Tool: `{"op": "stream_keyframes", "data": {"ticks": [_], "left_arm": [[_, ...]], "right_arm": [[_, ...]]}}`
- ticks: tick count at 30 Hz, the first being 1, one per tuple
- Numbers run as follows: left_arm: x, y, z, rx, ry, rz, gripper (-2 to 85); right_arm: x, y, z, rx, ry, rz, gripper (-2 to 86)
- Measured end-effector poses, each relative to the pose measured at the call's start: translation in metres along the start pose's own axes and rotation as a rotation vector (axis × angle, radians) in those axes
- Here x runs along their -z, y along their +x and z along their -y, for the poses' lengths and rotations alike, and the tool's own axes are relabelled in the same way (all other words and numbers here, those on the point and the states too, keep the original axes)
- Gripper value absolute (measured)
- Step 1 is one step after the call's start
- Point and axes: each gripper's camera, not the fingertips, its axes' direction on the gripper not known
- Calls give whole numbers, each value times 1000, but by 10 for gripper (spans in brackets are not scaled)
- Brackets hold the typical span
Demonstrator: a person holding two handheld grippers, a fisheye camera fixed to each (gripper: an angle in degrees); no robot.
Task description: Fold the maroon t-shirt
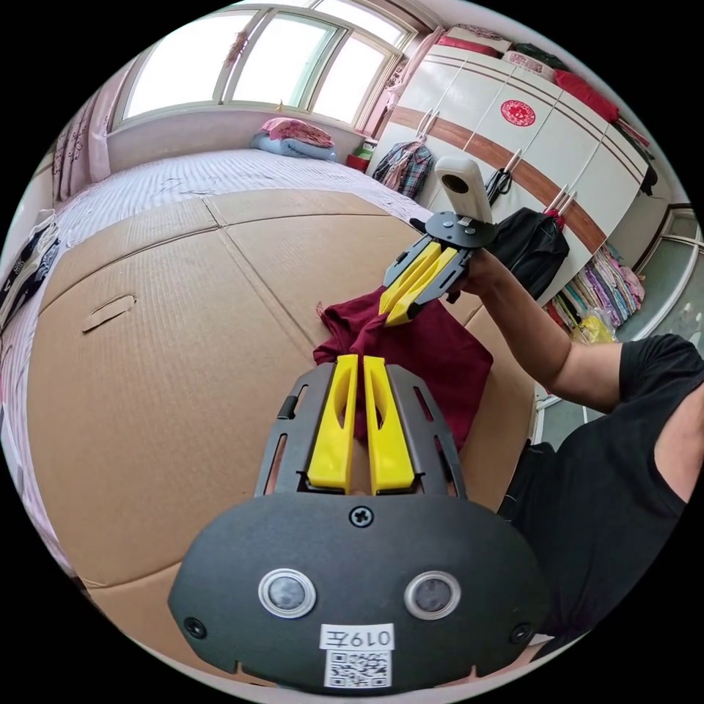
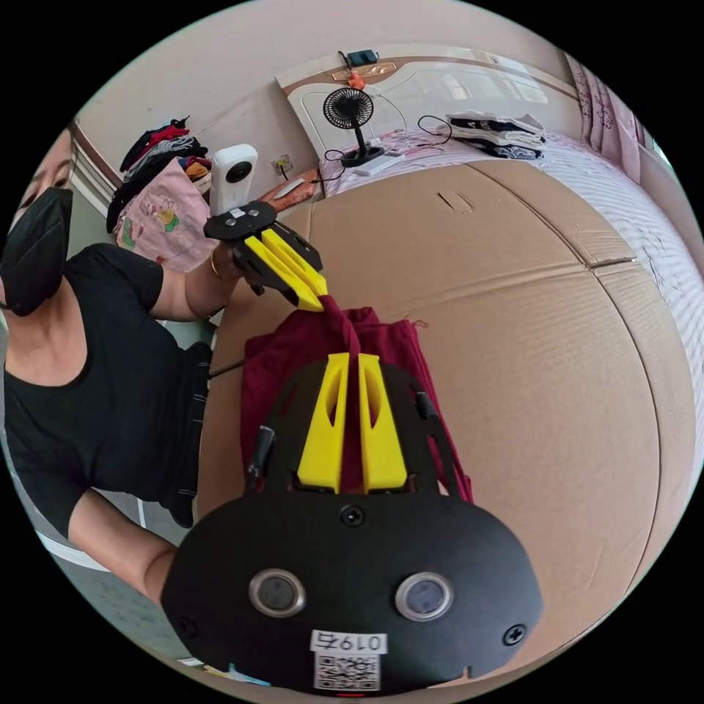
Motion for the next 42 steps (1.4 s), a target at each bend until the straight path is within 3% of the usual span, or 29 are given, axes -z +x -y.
{"op": "stream_keyframes", "data": {"ticks": [9,15,23,28,33,42], "left_arm": [[-23,-12,21,26,-92,66,14],[-21,-14,18,34,-59,36,13],[-12,-2,18,-8,-24,53,14],[-9,0,18,-6,-16,54,14],[-8,1,19,6,-16,55,14],[0,-6,18,40,33,10,13]], "right_arm": [[-4,18,-3,-60,3,-56,6],[10,16,-16,-74,5,-92,54],[94,23,-112,-272,208,-267,75],[94,34,-152,-370,163,-262,113],[91,51,-183,-449,237,-122,127],[93,42,-216,-451,357,-57,23]]}}
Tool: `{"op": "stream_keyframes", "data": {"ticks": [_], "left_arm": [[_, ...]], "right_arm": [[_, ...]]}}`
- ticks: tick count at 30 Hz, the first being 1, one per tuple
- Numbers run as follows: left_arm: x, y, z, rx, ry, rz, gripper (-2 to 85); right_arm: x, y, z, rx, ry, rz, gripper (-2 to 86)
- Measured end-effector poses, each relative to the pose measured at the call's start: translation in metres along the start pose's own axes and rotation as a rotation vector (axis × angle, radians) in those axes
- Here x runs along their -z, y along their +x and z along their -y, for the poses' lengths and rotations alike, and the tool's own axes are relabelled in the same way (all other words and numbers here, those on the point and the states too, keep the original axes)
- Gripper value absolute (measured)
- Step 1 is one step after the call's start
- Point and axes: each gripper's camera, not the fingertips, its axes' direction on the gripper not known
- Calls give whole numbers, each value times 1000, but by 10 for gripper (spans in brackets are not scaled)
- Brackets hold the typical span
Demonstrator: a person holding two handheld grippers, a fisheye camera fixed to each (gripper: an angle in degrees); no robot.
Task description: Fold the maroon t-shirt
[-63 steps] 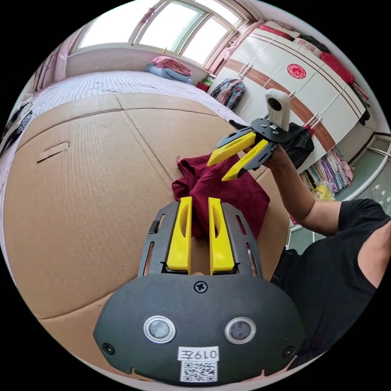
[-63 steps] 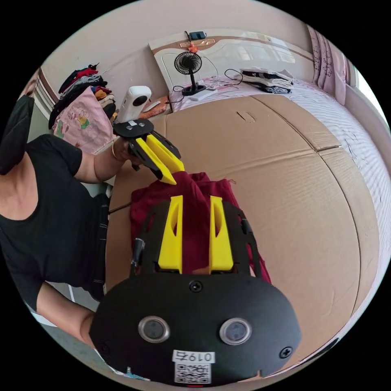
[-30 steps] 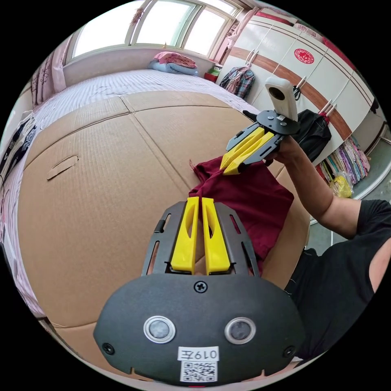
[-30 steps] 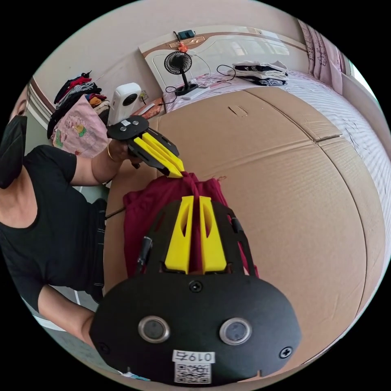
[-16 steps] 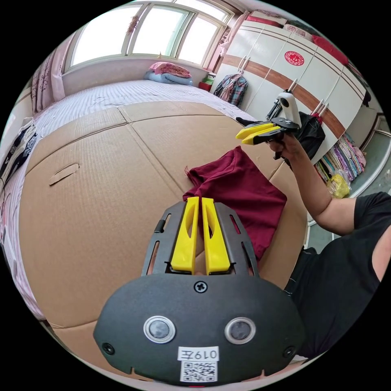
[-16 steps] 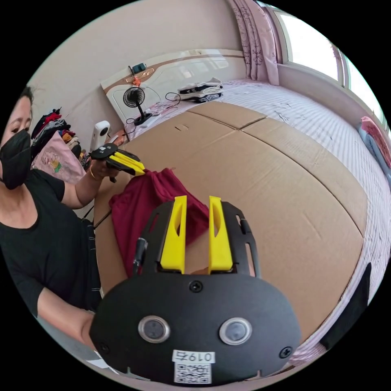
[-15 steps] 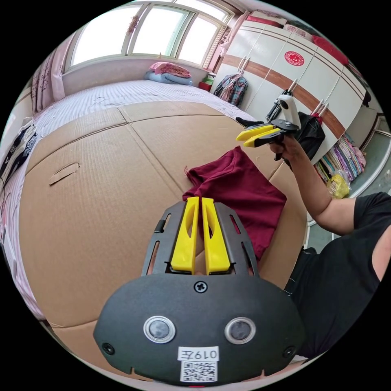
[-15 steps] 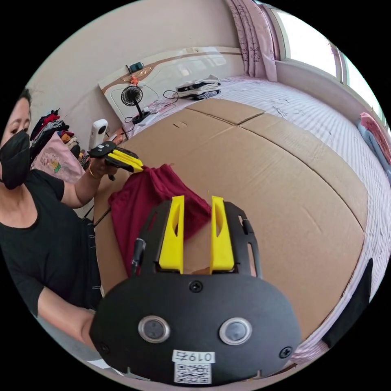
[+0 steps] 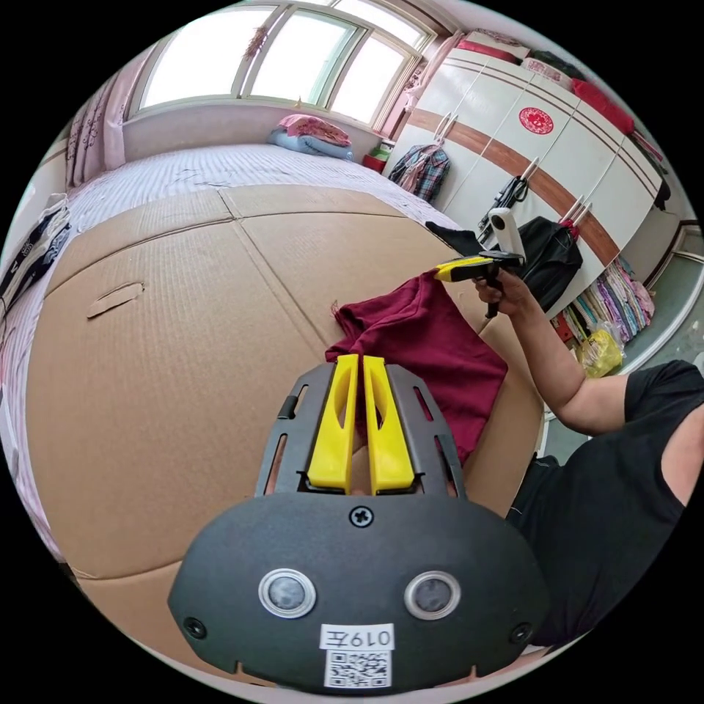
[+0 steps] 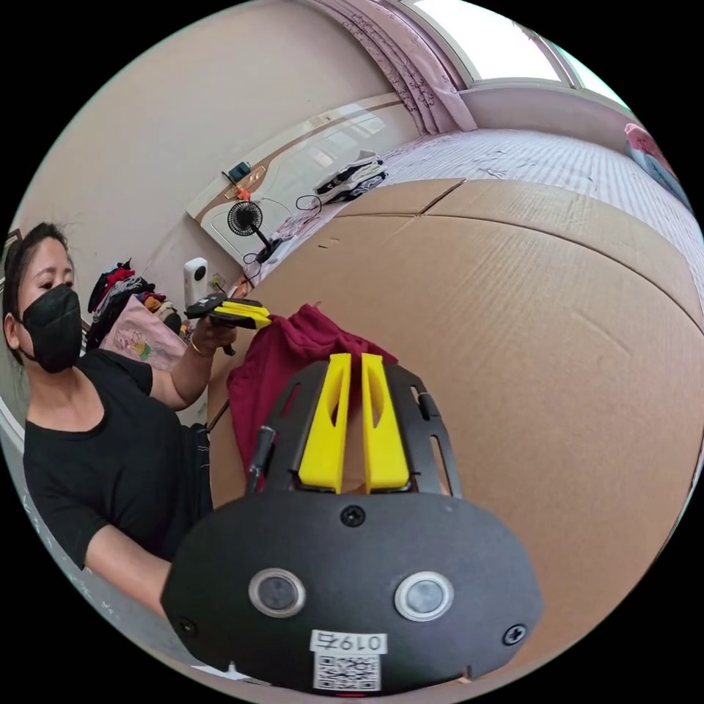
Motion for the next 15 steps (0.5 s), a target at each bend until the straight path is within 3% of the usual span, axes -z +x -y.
{"op": "stream_keyframes", "data": {"ticks": [4,9,15], "left_arm": [[15,0,2,8,73,-37,12],[-10,-12,12,54,-9,42,13],[-13,-6,12,19,-23,28,13]], "right_arm": [[18,-12,-12,8,83,26,12],[-5,-4,-20,-57,16,-22,9],[-5,-16,-36,-69,78,30,10]]}}
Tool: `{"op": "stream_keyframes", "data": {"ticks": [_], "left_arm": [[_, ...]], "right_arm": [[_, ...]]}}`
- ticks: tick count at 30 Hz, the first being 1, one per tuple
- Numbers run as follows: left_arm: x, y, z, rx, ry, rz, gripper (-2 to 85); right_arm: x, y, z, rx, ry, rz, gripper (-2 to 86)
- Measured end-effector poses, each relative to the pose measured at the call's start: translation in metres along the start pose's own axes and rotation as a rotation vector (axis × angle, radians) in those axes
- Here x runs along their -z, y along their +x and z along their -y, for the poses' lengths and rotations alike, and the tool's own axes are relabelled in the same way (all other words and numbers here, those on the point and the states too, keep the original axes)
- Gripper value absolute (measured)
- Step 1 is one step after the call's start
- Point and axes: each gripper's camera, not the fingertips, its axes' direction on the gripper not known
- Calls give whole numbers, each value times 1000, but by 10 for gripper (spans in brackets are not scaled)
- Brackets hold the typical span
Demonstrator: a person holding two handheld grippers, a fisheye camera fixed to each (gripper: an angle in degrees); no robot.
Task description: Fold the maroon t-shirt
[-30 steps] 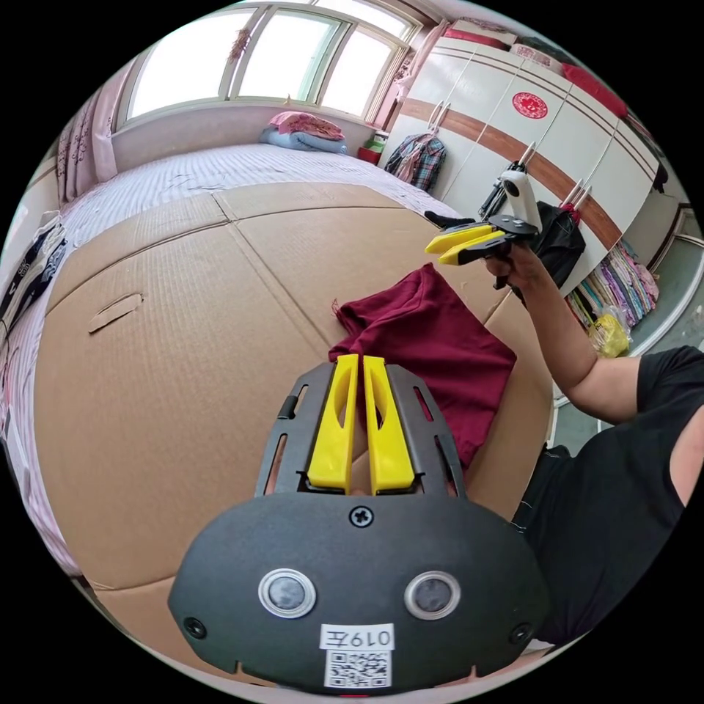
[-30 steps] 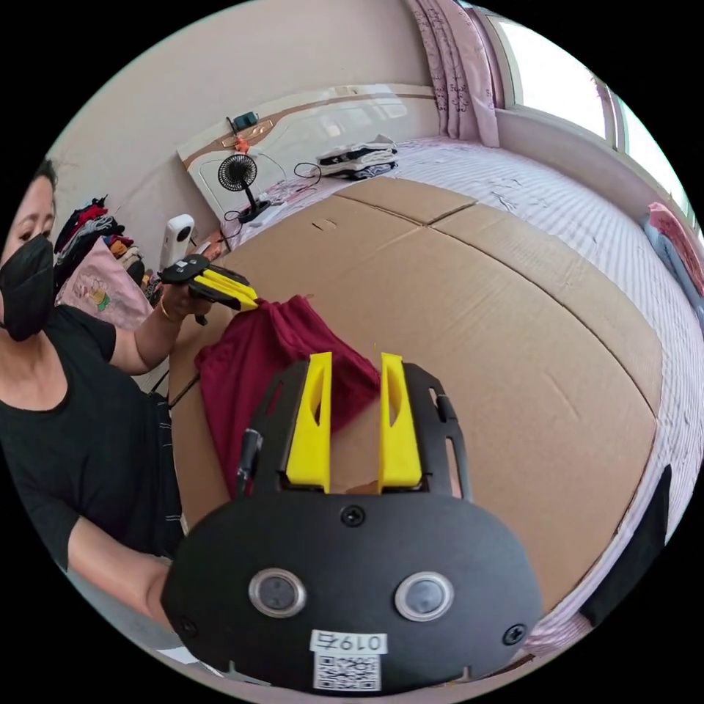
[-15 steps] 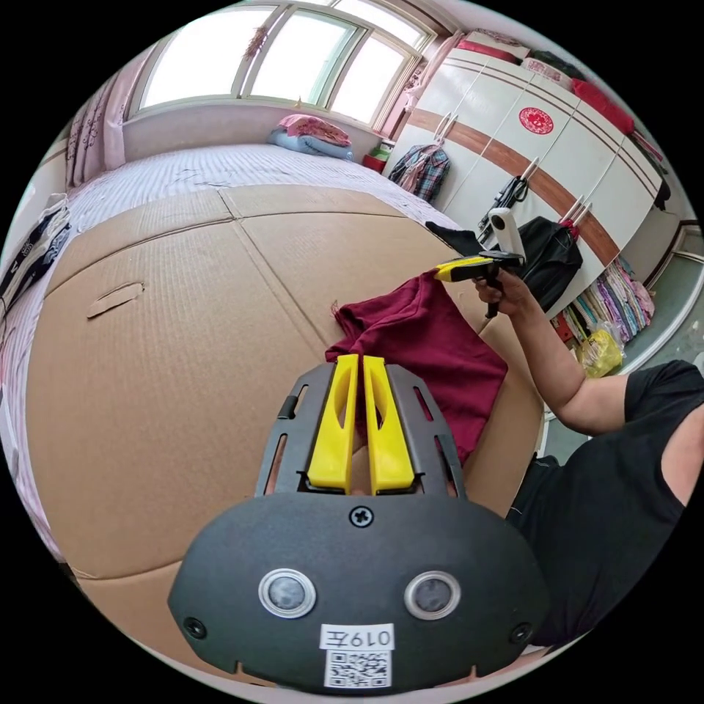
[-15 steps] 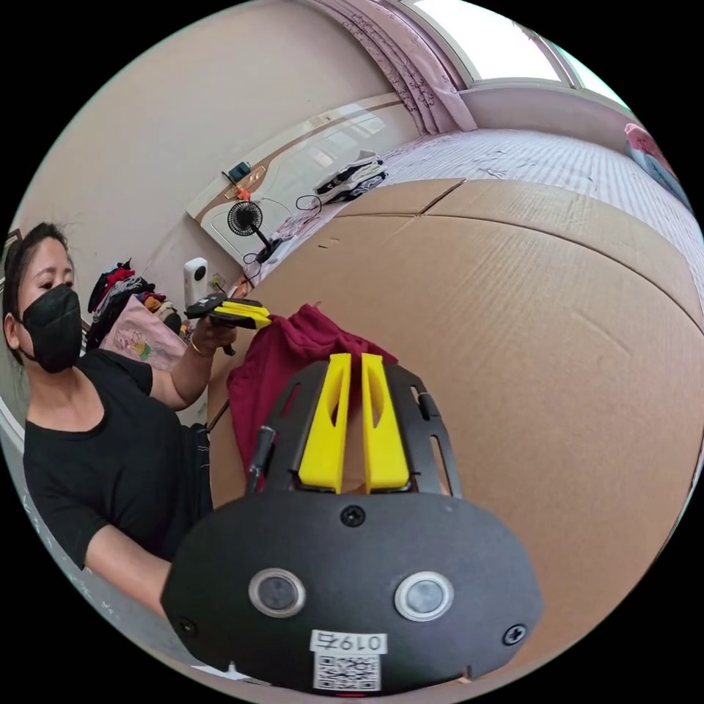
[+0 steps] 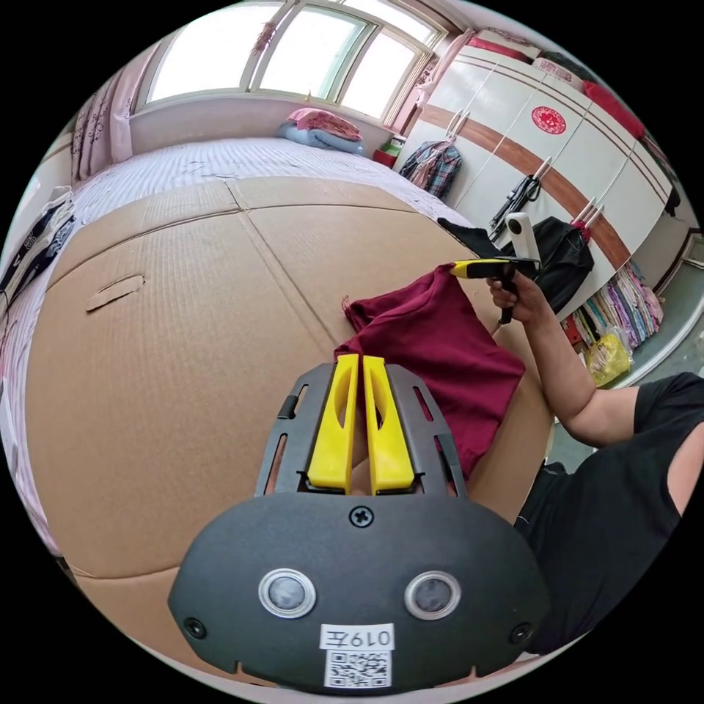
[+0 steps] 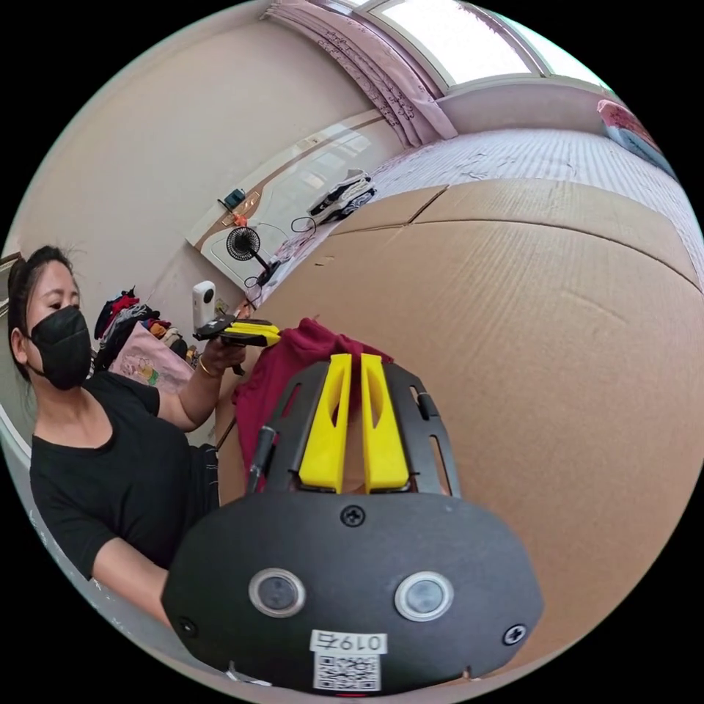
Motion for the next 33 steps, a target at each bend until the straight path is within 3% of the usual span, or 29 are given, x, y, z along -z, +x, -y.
{"op": "stream_keyframes", "data": {"ticks": [7,15,19,24,28,33], "left_arm": [[-13,-3,11,16,-61,40,16],[-9,4,15,-4,-60,95,20],[-14,4,19,-18,-74,100,20],[-16,1,23,-24,-88,109,20],[-13,-2,24,-27,-97,107,19],[3,-6,20,-13,-89,126,20]], "right_arm": [[-30,-22,-8,-38,-71,-93,30],[-27,-92,-31,-32,34,-256,79],[-49,-188,-51,247,106,-199,21],[-129,-300,-78,533,8,-97,45],[-209,-387,-105,794,-216,-227,46],[-262,-428,-116,864,-241,-426,63]]}}
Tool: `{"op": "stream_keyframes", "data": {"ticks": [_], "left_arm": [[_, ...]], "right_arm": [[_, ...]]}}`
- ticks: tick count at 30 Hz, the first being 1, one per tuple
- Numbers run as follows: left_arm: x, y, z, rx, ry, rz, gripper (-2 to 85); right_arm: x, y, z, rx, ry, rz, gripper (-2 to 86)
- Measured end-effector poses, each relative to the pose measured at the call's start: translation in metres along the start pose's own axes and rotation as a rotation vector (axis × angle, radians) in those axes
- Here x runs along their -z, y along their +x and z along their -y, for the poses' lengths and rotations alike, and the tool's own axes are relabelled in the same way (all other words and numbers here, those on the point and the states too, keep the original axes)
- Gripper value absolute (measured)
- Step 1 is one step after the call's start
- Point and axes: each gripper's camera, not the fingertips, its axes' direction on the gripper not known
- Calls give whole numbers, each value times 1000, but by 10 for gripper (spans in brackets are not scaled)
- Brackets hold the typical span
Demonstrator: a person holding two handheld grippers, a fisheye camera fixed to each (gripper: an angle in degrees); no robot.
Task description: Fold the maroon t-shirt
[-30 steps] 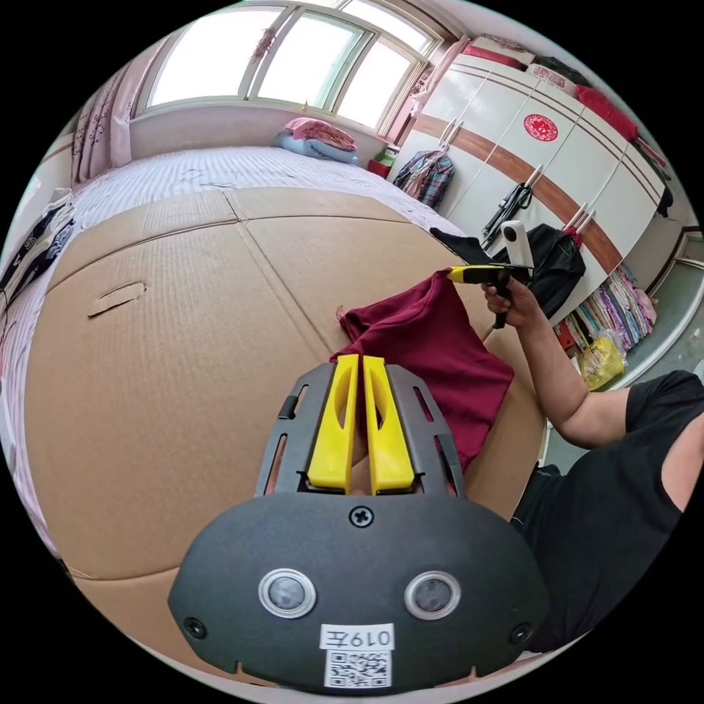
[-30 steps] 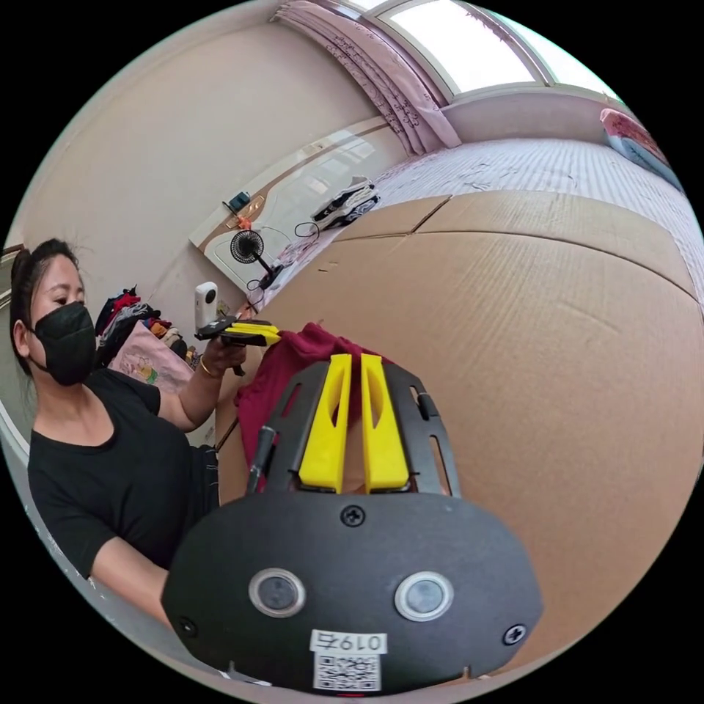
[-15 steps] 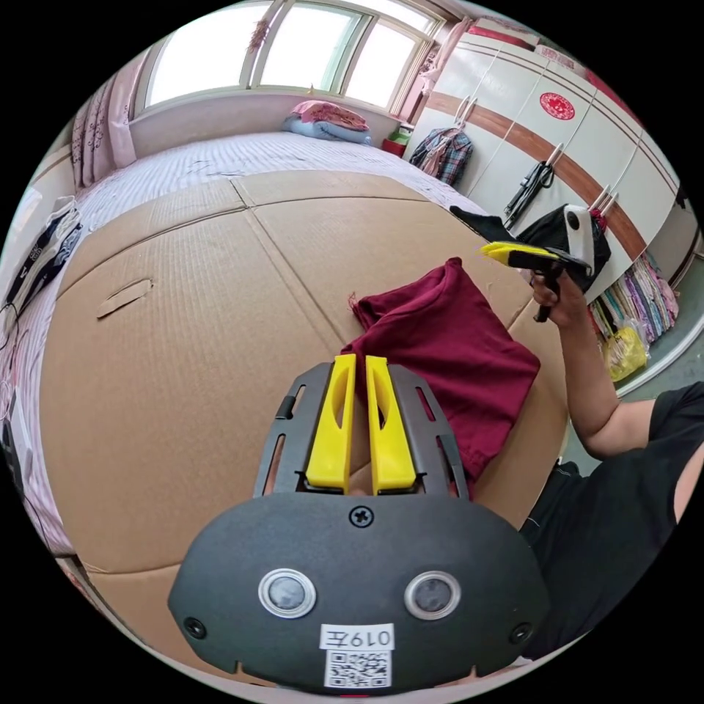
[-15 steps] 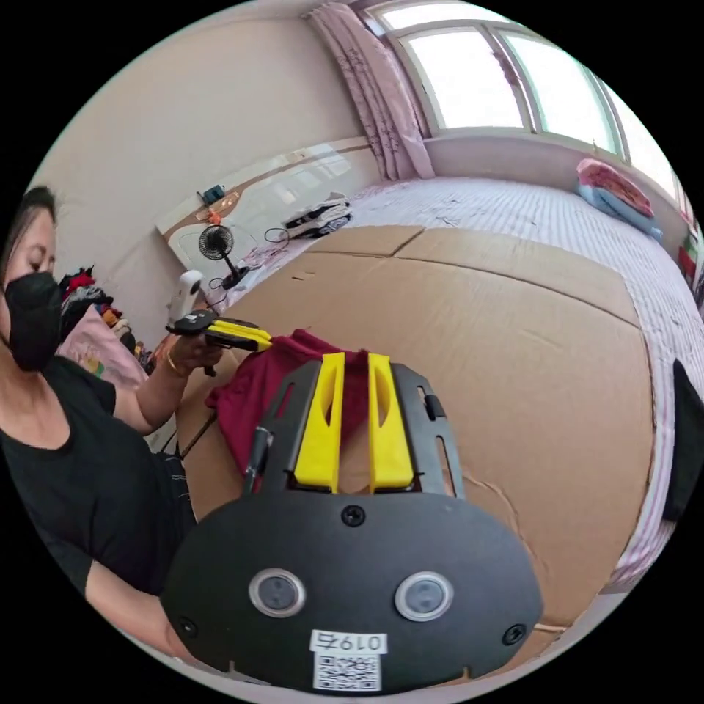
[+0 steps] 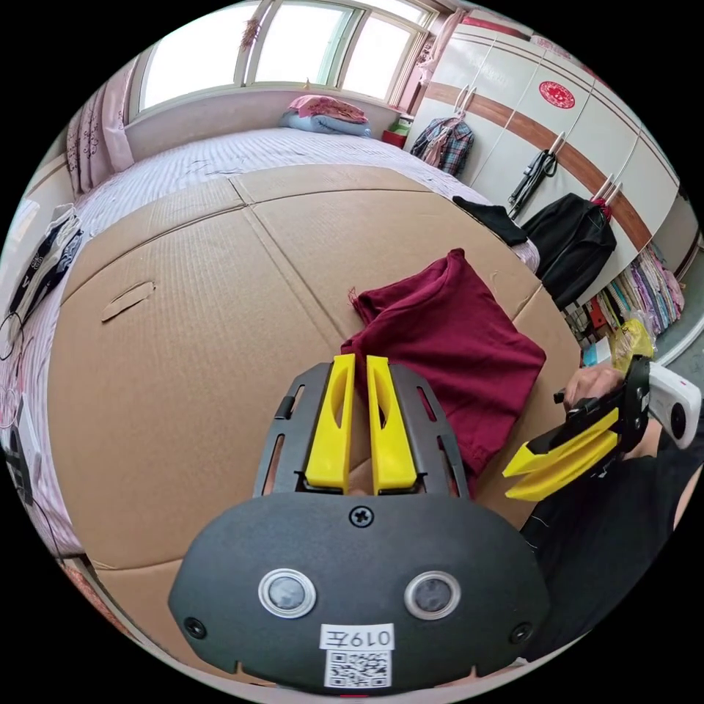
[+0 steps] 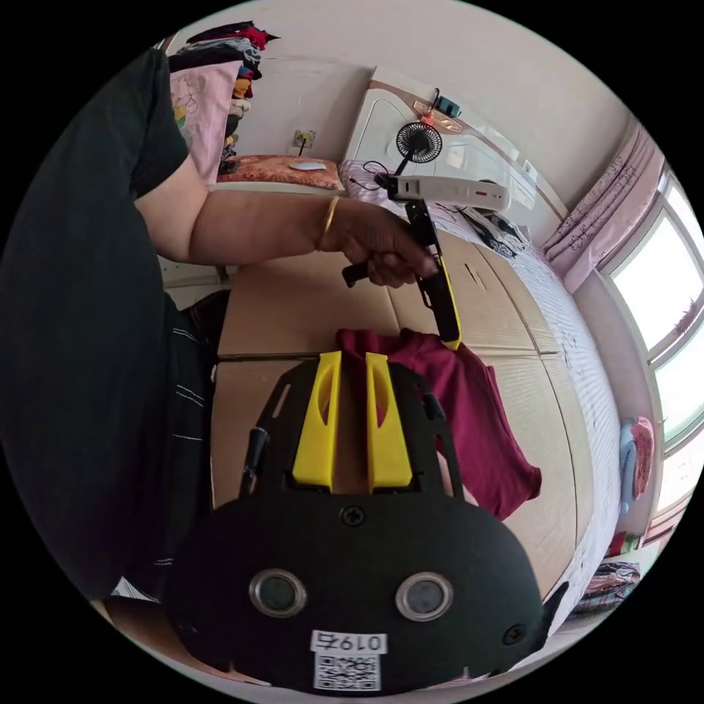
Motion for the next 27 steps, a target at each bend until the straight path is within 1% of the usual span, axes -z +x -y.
{"op": "stream_keyframes", "data": {"ticks": [4,8,12,15,17,19,20,21,23,27], "left_arm": [[21,-19,-14,53,31,-26,26],[38,-43,-33,95,68,-113,14],[37,-50,-35,68,47,-171,10],[28,-45,-25,23,-2,-152,10],[24,-42,-18,4,-6,-130,11],[22,-42,-14,-11,-1,-135,12],[21,-44,-13,-5,7,-154,13],[22,-47,-14,-1,19,-178,14],[25,-53,-17,4,37,-206,15],[34,-65,-31,9,78,-263,16]], "right_arm": [[-21,-12,27,17,-44,2,67],[-43,-18,48,34,-77,2,69],[-45,-6,62,14,-35,10,56],[-31,33,66,-60,26,-42,12],[-19,81,67,-126,55,-98,-2],[-18,128,66,-179,68,-102,-3],[-24,163,67,-208,51,-69,-2],[-29,181,67,-216,34,-39,1],[-58,247,74,-220,-45,108,30],[-112,313,94,-158,-169,299,66]]}}
